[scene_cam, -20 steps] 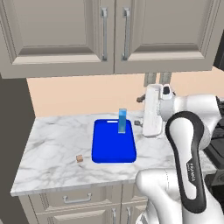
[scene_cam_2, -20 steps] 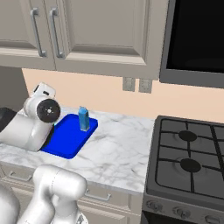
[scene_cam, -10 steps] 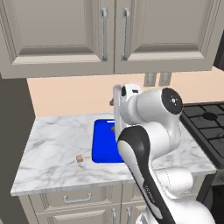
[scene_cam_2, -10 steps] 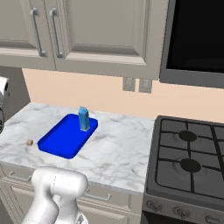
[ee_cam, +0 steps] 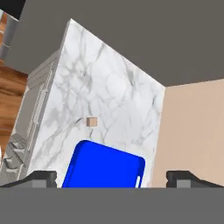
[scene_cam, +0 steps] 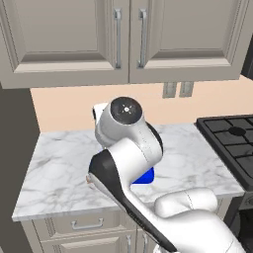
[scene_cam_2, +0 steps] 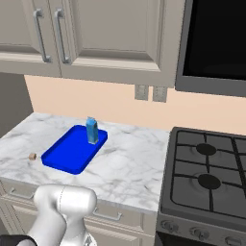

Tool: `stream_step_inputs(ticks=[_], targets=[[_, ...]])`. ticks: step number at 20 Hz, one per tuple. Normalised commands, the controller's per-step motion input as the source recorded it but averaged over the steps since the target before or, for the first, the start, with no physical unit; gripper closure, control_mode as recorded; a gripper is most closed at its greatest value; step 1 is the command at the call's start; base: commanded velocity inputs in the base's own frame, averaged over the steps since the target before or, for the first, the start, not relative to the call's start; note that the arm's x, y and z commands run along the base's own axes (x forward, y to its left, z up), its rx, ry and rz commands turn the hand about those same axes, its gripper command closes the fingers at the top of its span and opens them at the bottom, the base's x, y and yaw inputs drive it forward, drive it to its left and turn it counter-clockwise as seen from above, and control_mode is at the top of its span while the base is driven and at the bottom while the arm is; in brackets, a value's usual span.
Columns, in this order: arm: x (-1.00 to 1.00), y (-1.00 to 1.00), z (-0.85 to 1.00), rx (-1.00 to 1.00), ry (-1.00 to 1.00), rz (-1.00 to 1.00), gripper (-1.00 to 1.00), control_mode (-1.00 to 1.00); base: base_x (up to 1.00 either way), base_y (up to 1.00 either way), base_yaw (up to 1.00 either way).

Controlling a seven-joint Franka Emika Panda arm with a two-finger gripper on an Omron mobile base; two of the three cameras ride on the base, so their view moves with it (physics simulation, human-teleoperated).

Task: Take out the milk from the fridge and place it on the tray on the counter. Then take the sugar cube near the tray and place it in the tray.

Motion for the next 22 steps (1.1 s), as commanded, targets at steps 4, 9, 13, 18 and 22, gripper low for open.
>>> stream_step_inputs(ticks=[4,9,13,18,22], targets=[[0.04,0.46,-0.28,-0.27,0.15,0.00,-1.00,-1.00,0.00,0.00,0.00],[0.00,0.09,-0.36,-0.16,0.12,0.00,-1.00,-1.00,0.00,0.00,0.00],[0.00,0.00,-0.31,-0.13,0.04,0.00,-1.00,-1.00,0.00,0.00,0.00],[0.07,-0.04,-0.35,-0.09,0.10,0.00,-1.00,-1.00,0.00,0.00,0.00],[0.04,-0.18,-0.36,-0.05,0.05,0.00,-1.00,-1.00,0.00,0.00,0.00]])
